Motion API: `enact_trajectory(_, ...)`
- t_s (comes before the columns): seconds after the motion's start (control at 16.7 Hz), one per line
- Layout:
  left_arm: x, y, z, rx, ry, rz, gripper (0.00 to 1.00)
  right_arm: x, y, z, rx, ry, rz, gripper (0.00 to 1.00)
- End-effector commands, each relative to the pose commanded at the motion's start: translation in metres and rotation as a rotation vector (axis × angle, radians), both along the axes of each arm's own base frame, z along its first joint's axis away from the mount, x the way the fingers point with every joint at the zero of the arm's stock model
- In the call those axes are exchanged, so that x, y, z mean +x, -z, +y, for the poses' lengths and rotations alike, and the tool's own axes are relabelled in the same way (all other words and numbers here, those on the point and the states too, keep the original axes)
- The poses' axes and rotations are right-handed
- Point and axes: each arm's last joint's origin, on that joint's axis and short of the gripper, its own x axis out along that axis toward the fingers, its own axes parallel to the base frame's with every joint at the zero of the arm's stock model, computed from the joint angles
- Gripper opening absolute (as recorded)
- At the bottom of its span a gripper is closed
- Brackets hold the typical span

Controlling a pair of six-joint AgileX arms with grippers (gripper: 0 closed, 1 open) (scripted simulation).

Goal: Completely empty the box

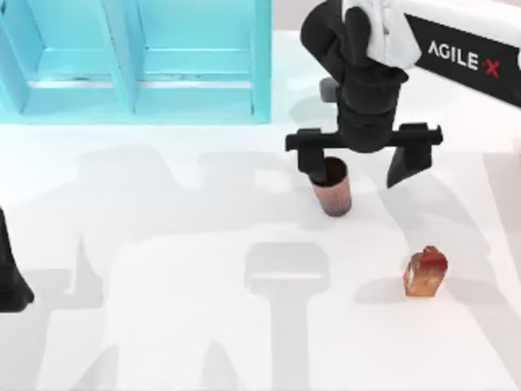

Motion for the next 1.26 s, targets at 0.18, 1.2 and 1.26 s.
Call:
enact_trajectory(0.18,0.0,0.0,0.0,0.0,0.0,0.0,1.0,0.0,0.0,0.0,0.0,0.0,0.0,1.0)
enact_trajectory(1.2,0.0,0.0,0.0,0.0,0.0,0.0,1.0,0.001,-0.098,-0.001,0.0,0.003,0.0,1.0)
enact_trajectory(1.26,0.0,0.0,0.0,0.0,0.0,0.0,1.0,0.001,-0.1,-0.001,0.0,0.003,0.0,1.0)
